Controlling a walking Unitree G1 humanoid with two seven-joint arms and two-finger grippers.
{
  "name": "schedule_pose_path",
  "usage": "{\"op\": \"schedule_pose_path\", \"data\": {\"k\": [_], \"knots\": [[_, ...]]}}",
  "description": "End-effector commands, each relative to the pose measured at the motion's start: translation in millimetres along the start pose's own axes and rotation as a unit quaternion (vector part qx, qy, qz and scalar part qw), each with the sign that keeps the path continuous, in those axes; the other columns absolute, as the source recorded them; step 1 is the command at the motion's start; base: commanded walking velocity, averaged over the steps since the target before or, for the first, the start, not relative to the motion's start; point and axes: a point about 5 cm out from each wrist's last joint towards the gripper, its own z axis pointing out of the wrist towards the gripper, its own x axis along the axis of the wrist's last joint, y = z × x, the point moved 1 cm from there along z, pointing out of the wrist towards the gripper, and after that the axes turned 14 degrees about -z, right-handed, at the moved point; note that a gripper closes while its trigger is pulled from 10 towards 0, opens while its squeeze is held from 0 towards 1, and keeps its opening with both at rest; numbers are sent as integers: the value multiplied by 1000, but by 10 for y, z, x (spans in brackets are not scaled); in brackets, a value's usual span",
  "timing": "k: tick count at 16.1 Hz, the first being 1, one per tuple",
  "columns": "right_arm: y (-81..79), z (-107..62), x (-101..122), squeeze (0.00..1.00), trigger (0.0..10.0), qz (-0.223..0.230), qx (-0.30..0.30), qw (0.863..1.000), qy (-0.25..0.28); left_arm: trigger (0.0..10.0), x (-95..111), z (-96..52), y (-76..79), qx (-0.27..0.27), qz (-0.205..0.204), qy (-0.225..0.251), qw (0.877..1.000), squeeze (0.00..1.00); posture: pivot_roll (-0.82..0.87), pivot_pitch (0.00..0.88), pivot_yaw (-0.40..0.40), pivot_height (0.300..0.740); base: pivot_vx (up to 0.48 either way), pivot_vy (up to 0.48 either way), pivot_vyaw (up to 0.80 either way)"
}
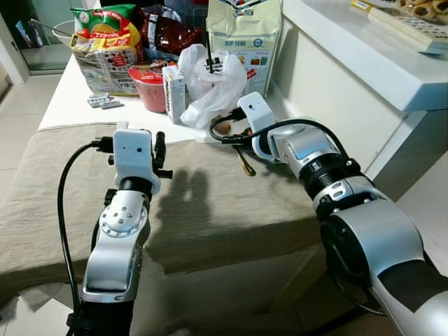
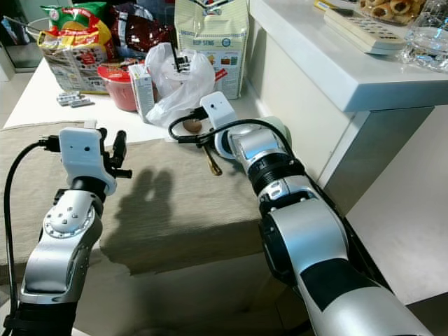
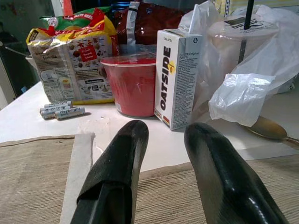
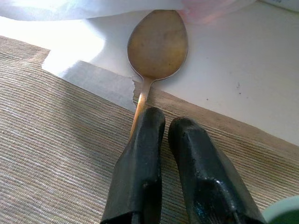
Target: Setting the table
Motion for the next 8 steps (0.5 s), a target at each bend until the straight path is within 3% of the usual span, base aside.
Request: {"op": "schedule_pose_path", "data": {"k": [1,8], "knots": [[-10,-12,56,1000,10000,-3,9,1000,1,10000,33,20,45,-9,1,7,1000,0,-139,5,-29,740,0,0,0],[-18,-20,117,1000,10000,3,14,1000,10,10000,27,13,33,-8,3,7,1000,0,-134,7,-29,740,0,0,0]]}}
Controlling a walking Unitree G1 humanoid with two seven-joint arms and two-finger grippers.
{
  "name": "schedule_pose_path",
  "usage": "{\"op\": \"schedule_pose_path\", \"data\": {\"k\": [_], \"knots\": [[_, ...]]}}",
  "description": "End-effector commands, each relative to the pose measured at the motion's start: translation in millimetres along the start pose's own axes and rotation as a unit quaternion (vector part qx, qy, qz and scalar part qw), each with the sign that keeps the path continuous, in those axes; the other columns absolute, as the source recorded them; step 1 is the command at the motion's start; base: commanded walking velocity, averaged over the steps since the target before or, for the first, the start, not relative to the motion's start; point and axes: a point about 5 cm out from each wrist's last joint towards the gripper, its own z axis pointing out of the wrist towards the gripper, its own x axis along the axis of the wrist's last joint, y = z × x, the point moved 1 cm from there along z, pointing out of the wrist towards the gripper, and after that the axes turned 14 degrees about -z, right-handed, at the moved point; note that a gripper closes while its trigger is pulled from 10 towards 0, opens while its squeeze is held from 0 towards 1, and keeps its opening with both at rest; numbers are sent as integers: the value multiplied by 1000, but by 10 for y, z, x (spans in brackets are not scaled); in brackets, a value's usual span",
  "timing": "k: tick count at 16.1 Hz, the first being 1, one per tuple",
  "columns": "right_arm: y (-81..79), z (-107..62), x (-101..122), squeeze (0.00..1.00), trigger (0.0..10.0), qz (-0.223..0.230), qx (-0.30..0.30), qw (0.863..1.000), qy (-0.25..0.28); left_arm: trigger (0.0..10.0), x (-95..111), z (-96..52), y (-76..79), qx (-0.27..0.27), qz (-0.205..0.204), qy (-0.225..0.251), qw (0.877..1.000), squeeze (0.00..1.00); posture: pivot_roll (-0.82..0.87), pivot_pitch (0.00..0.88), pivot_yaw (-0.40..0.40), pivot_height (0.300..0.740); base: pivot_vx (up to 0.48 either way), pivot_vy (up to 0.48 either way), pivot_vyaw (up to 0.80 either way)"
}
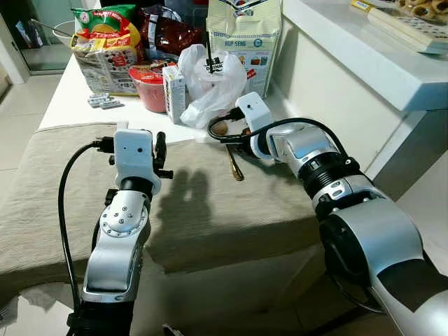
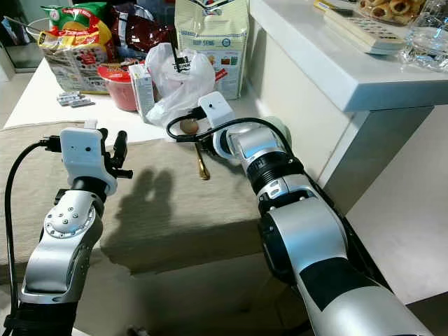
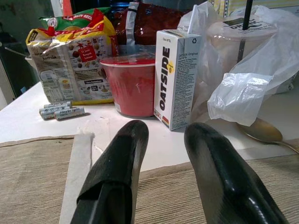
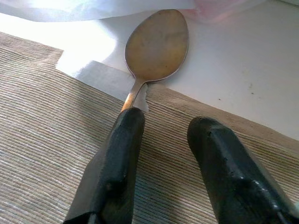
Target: Setting the table
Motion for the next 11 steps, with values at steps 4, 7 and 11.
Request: {"op": "schedule_pose_path", "data": {"k": [4,7,11], "knots": [[41,-34,116,1000,10000,-7,-8,1000,15,10000,27,11,35,-9,3,6,1000,0,-136,10,-24,740,0,0,0],[128,-90,188,1000,10000,5,-17,999,28,10000,27,13,33,-11,4,5,1000,0,-139,10,-20,740,0,0,0],[188,-139,280,0,10000,32,-23,998,41,10000,32,27,39,-14,4,5,1000,0,-140,9,-15,740,0,0,0]]}}
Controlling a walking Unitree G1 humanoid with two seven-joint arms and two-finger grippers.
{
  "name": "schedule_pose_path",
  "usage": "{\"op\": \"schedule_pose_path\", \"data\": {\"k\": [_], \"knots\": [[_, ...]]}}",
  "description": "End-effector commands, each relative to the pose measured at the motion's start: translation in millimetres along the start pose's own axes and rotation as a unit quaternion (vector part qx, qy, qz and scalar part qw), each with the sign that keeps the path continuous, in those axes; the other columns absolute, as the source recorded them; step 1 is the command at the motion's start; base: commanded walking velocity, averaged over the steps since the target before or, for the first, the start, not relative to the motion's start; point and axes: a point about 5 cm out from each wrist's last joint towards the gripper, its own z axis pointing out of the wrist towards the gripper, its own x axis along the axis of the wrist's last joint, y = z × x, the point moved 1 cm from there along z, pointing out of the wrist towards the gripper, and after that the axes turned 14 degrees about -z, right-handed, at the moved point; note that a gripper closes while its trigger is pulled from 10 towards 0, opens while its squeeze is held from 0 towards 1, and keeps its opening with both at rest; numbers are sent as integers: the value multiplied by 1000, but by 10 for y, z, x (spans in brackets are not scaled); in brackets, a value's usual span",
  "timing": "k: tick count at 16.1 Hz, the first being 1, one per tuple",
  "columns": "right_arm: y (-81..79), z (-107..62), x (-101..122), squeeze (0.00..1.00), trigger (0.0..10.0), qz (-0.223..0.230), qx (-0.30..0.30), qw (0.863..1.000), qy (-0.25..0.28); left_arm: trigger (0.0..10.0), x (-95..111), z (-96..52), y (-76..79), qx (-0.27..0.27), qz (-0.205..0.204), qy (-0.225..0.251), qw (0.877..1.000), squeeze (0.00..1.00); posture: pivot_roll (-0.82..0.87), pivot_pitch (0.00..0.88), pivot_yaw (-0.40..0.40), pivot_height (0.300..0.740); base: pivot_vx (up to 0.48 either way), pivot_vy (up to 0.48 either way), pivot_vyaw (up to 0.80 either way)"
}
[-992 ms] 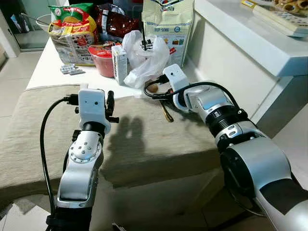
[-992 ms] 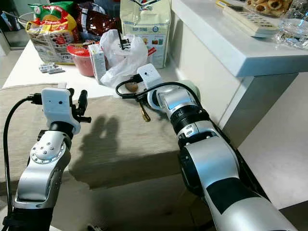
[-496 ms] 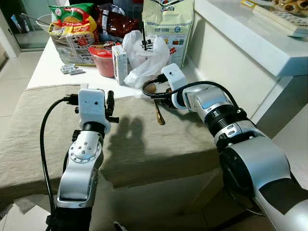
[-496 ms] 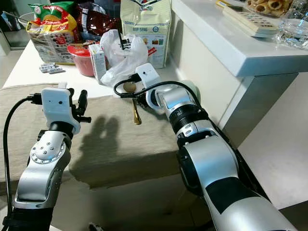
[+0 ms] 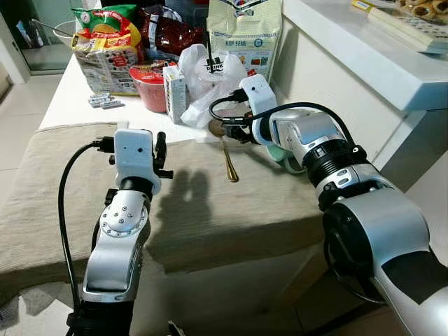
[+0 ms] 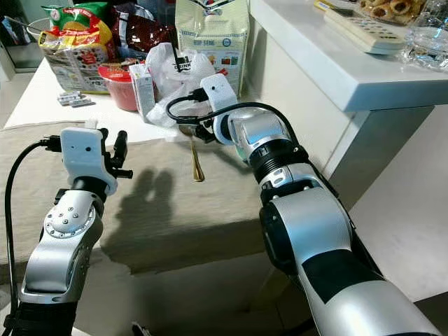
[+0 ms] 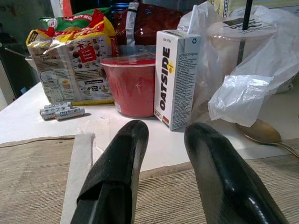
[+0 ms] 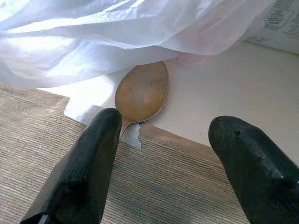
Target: Setting the table
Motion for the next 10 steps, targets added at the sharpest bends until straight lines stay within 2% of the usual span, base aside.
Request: {"op": "schedule_pose_path", "data": {"k": [1,6,10], "knots": [[29,-38,101,0,10000,7,4,1000,6,10000,32,28,38,-13,3,5,1000,0,-140,9,-13,740,0,0,0],[-260,51,26,0,10000,-14,65,998,-10,10000,45,45,42,-15,5,7,1000,0,-139,8,-8,740,0,0,0],[-371,88,-1,0,10000,-26,78,997,-13,10000,49,47,44,-16,5,8,1000,0,-132,6,-11,740,0,0,0]]}}
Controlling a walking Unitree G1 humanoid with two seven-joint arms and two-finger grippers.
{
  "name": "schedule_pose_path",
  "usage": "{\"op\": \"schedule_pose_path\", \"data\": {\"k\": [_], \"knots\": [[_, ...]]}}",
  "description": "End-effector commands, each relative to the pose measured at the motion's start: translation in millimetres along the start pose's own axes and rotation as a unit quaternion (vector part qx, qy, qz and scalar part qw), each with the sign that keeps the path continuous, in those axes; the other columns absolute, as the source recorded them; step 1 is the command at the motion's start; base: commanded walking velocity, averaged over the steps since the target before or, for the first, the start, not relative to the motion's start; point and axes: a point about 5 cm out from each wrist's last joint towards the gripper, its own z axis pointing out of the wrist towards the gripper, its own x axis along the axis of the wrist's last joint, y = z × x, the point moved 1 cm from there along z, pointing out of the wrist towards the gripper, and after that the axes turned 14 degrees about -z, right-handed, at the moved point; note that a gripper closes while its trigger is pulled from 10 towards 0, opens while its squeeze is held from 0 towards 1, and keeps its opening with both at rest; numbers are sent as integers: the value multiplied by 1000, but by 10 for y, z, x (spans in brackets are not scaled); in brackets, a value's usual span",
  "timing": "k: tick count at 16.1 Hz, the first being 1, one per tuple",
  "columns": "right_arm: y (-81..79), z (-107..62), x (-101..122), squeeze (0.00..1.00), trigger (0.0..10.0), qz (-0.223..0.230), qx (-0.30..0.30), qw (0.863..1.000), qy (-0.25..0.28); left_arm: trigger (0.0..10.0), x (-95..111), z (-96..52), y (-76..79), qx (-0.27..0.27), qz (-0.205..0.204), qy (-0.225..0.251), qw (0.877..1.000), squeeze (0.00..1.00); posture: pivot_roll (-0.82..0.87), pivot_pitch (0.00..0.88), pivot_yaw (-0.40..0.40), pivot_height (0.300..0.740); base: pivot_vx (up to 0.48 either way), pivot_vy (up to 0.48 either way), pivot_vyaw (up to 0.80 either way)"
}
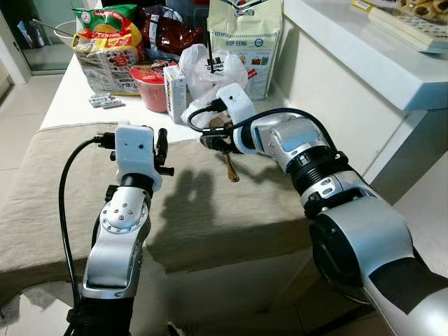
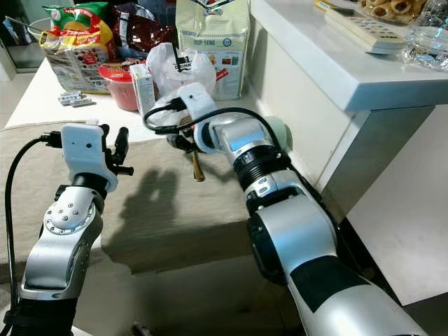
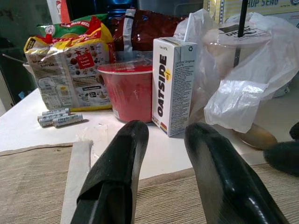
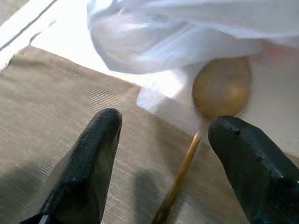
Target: Setting the table
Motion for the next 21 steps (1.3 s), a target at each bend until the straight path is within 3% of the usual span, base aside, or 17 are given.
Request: {"op": "schedule_pose_path", "data": {"k": [1,4,13,16,21], "knots": [[-3,7,-73,0,10000,-1,1,1000,-10,10000,8,12,23,-7,2,2,1000,0,-130,6,-13,740,0,0,0],[-11,54,-261,0,10000,-2,-18,999,-35,10000,5,-12,5,-5,5,0,1000,0,-120,7,-13,740,0,0,0],[43,56,-461,0,10000,22,-42,996,-73,10000,-15,-25,25,-5,2,0,1000,0,-125,0,-32,740,0,0,0],[-47,99,-796,0,10000,36,-34,991,-128,10000,-22,-25,43,-4,0,1,1000,0,-124,0,-42,740,0,0,0],[4,89,-768,0,10000,26,-49,991,-119,10000,24,-77,37,-18,-1,-4,1000,0,-121,0,-46,740,0,0,0]]}}
